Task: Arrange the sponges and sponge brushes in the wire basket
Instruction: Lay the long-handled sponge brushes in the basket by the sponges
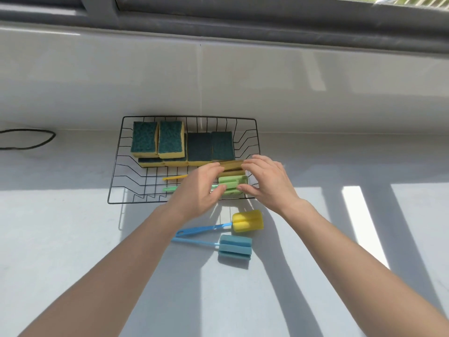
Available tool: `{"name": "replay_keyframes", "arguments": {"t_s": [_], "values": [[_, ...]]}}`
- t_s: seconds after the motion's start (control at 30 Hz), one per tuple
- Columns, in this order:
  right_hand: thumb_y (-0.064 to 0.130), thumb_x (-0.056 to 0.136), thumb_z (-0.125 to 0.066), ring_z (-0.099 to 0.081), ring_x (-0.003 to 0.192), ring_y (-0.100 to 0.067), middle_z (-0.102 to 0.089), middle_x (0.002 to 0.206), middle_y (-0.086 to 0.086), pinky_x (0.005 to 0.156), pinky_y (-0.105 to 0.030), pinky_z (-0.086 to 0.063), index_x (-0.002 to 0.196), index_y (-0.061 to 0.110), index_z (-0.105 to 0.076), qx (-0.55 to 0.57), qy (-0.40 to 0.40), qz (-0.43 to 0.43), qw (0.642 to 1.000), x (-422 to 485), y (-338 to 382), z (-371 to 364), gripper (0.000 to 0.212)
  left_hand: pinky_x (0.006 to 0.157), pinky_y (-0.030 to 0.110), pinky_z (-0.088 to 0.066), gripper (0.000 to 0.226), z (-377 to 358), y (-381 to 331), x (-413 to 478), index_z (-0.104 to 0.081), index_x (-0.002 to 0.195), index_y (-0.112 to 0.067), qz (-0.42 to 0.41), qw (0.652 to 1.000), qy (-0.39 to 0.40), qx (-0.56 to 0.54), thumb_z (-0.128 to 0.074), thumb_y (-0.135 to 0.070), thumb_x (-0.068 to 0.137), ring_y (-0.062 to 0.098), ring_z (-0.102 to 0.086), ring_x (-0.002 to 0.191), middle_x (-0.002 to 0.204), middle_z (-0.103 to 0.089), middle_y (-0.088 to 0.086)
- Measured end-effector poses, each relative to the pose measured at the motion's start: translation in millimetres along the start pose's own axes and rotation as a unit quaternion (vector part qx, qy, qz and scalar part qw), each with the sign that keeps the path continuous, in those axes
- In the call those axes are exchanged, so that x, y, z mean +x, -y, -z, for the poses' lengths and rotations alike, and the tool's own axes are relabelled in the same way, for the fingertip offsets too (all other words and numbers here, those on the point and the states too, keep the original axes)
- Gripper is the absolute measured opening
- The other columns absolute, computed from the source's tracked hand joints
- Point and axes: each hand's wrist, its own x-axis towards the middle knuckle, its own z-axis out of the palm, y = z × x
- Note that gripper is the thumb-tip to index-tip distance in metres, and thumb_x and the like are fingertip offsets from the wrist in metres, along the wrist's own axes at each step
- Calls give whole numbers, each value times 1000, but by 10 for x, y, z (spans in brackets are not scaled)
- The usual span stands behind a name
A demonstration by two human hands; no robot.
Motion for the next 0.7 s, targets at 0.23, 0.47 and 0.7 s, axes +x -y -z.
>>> {"name": "replay_keyframes", "arguments": {"t_s": [0.23, 0.47, 0.7], "values": [[45, 87, -73, -62, 106, -27, -72, 112, 0, 87, -43, -47, 115, 14, -69, 59, -33, -20, 997, -716, 143, -36, 42, 92, 30, -45, 38, -116, -221, -880, -63, 125, -14, -15, 999, 8, -31, -63, -36, 94, 15, -56, 111, 121, -63, -1], [38, 90, -72, -60, 109, -28, -72, 113, -1, 91, -42, -45, 114, 12, -69, 72, -6, -67, 995, -1157, 205, -139, 36, 94, 33, -46, 42, -627, -250, -1080, -62, 123, -16, -8, 992, 121, -21, -64, -35, 86, 16, -57, 106, 115, -63, -1], [39, 93, -67, -55, 117, -26, -66, 125, -2, 97, -40, -42, 125, 15, -64, 73, 34, -102, 992, -1196, 238, -228, 40, 100, 33, -44, 60, -944, -231, -1084, -57, 130, -18, 27, 991, 128, 2, -75, -33, 74, 18, -55, 114, 123, -60, -1]]}}
